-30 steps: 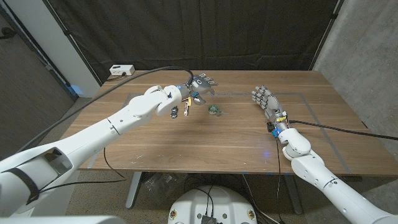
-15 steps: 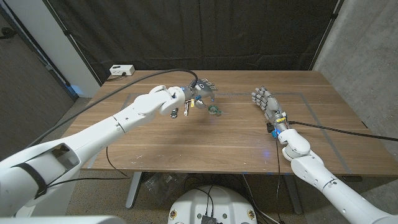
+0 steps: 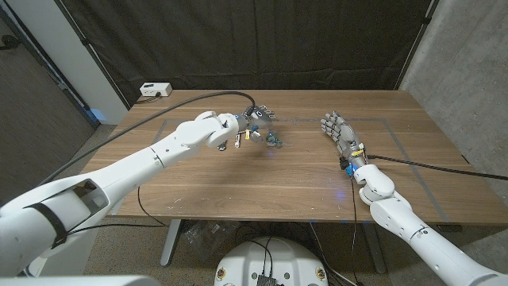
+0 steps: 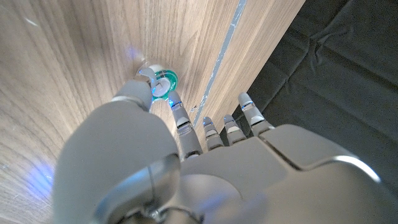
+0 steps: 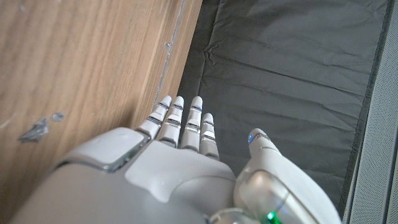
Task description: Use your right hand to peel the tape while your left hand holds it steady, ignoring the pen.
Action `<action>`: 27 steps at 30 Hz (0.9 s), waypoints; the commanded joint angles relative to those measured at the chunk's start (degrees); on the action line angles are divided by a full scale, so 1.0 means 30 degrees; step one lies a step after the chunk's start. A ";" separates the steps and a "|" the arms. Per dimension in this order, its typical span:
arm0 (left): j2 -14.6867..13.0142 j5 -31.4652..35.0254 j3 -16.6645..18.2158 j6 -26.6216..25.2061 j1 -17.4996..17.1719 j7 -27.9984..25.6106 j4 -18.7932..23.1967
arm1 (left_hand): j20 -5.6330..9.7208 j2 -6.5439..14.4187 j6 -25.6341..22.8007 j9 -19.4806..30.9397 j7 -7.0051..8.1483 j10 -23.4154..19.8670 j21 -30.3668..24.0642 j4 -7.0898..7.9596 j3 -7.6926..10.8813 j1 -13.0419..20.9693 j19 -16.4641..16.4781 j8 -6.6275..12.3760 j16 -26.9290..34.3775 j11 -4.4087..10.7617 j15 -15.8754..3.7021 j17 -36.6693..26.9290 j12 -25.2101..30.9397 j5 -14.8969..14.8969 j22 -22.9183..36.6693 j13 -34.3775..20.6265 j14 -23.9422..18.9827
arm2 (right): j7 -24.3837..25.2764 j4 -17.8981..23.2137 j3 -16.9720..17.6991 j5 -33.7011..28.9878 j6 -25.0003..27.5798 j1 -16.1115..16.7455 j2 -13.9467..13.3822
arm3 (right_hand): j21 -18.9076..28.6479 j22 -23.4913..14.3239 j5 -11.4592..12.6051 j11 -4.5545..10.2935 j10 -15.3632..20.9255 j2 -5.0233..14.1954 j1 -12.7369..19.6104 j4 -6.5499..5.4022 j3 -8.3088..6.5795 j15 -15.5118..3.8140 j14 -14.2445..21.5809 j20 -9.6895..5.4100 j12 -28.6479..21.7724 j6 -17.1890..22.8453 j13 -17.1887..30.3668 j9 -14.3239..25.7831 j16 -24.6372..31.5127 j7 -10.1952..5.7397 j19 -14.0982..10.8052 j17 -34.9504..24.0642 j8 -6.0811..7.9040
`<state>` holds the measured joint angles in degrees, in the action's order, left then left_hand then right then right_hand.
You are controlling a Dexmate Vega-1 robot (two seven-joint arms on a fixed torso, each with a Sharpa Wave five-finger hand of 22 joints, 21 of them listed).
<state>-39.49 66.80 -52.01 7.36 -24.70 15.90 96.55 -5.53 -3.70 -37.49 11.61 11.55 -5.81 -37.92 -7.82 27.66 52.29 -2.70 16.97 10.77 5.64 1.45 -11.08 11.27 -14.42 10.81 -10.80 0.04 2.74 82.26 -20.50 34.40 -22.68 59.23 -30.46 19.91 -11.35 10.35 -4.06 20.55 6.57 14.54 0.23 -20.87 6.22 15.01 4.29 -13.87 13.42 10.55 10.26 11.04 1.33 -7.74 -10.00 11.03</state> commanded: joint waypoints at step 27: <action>0.1391 0.1005 -0.2668 0.0782 0.1677 -0.3673 -0.3797 | 0.0425 -0.0184 -0.3994 0.0307 -0.1314 -0.1360 0.0132 -0.0090 -0.0919 0.0910 0.0445 0.1702 0.0544 0.0669 -0.0792 -0.0128 0.0466 -0.0279 0.0039 -0.0091 -0.0632 | -0.0674 -0.1637 -0.0177 0.0295 -0.0020 -0.1043 0.0433 | -0.0083 -0.0028 0.0002 -0.0070 0.0166 -0.0028 -0.0313 -0.0041 0.0011 -0.0011 0.0211 0.0034 0.0078 0.0180 0.0067 0.0076 -0.0067 -0.0079 -0.0121 -0.0086 0.0027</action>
<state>-35.90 68.82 -58.04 9.75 -20.29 9.53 87.99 -4.59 -4.19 -48.15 12.14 7.67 -8.67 -37.70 -7.99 25.43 54.58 -1.74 21.20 11.89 7.42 -0.34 -11.35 12.16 -15.07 10.80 -10.79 -1.52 1.26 78.47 -20.93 35.09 -22.52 56.87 -29.42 19.68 -11.34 10.35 -4.16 20.64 6.67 14.18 0.23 -20.87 6.04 15.19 4.29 -13.87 13.41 10.54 10.26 11.04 1.33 -7.74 -9.99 11.03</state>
